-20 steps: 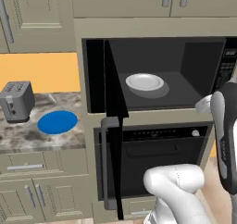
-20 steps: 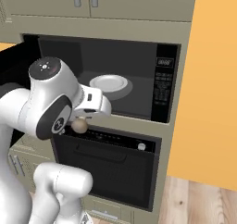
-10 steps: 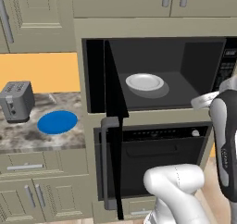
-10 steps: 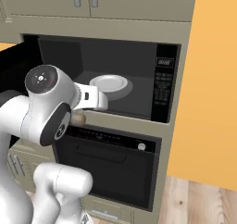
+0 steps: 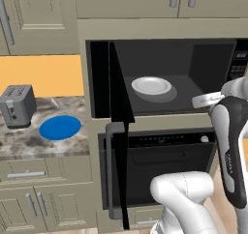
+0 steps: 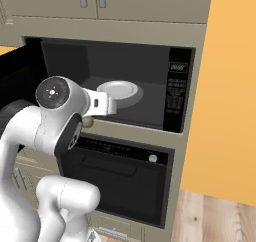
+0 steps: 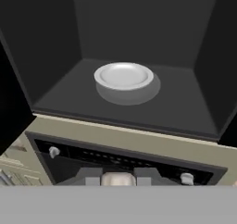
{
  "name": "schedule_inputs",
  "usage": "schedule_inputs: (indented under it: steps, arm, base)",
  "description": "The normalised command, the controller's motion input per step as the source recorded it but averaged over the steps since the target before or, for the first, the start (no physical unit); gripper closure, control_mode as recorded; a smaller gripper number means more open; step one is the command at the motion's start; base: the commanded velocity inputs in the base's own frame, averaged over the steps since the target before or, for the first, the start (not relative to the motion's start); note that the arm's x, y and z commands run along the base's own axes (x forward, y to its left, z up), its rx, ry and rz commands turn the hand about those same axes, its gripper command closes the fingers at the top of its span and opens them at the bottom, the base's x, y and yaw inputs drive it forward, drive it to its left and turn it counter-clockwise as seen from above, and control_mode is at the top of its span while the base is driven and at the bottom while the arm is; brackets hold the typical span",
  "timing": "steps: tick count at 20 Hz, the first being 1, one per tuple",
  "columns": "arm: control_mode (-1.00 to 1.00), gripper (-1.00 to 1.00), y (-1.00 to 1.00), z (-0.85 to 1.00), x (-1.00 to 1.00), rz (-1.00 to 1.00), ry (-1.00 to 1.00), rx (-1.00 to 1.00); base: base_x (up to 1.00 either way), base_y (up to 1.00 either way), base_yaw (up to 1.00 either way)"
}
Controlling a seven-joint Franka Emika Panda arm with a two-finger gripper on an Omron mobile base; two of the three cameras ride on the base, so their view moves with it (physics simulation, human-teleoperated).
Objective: Pick the mushroom from the counter and place it in the microwave. Then turn on the microwave.
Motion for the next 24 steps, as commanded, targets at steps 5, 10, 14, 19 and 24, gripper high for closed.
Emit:
schedule_inputs:
  steps: [5,10,14,19,24]
  arm:
    - [-1.0,1.0,0.14,0.11,0.36,0.0,0.0,0.0]
    - [-1.0,1.0,0.1,0.05,0.37,0.0,-0.01,0.0]
    - [-1.0,1.0,0.04,0.0,0.36,0.02,-0.08,0.03]
    - [-1.0,1.0,0.07,0.0,0.32,0.04,-0.09,0.05]
    - [-1.0,1.0,0.05,0.0,0.28,0.03,-0.11,0.08]
  base:
    - [0.0,0.0,0.0]
    - [0.0,0.0,0.0]
    - [0.0,0.0,0.0]
    - [0.0,0.0,0.0]
    - [0.0,0.0,0.0]
